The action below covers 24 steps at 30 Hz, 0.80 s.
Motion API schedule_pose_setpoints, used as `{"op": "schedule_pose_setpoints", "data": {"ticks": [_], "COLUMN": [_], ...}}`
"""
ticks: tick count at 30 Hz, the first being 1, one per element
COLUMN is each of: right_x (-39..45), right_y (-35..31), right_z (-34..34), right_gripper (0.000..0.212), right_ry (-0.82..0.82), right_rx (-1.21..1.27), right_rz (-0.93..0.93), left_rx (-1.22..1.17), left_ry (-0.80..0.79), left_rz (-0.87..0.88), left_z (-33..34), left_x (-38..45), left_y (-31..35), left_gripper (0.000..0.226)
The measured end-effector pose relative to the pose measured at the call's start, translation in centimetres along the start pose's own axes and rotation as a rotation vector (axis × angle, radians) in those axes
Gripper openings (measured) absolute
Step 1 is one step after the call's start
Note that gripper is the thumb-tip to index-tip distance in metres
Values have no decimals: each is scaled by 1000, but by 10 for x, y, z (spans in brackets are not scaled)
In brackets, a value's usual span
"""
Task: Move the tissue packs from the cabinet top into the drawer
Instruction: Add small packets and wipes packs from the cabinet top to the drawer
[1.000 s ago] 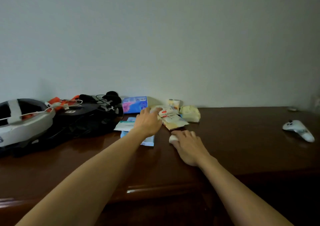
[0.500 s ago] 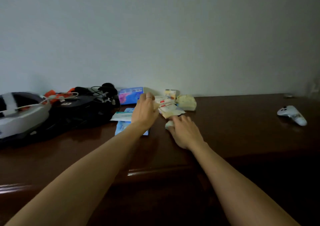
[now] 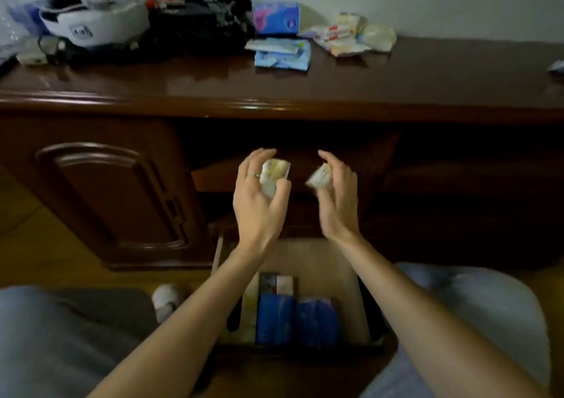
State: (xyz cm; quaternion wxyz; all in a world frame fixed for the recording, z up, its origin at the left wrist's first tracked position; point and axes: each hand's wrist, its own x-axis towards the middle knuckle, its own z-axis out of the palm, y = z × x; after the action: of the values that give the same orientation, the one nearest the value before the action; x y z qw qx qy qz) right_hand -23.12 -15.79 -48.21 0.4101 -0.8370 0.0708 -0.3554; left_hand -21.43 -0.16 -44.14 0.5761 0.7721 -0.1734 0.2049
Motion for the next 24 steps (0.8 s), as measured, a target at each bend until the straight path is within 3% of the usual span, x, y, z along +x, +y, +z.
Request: {"op": "schedule_pose_setpoints", "data": {"ticks": [6,10,13,16,20,24], "right_x": [-96,-129,-138,-138,-139,-146], "right_y": [105,151,177,196,216,226], "right_z": [60,87,104,119,139,144], "right_gripper": [33,33,36,32,33,33], "right_ry": [-479,-433,-473,-542,-632,-770], "right_rx": [55,76,74,44,-54,-201], "right_rz": [853,1124,1182,1120,959,866], "left_rx": [259,217,263,261,359,587], "left_ry": [-300,-360,-534,-585,-666,-946], "left_rz": [-559,-788,-840,-812,-633,-360], "left_z": [-7,5,18,32,60,79], "left_x": [-70,-99,-108,-110,-103,-103], "left_y": [-128,-191,-225,-246,-263,-281], "left_gripper": [41,31,34,42,38,34]}}
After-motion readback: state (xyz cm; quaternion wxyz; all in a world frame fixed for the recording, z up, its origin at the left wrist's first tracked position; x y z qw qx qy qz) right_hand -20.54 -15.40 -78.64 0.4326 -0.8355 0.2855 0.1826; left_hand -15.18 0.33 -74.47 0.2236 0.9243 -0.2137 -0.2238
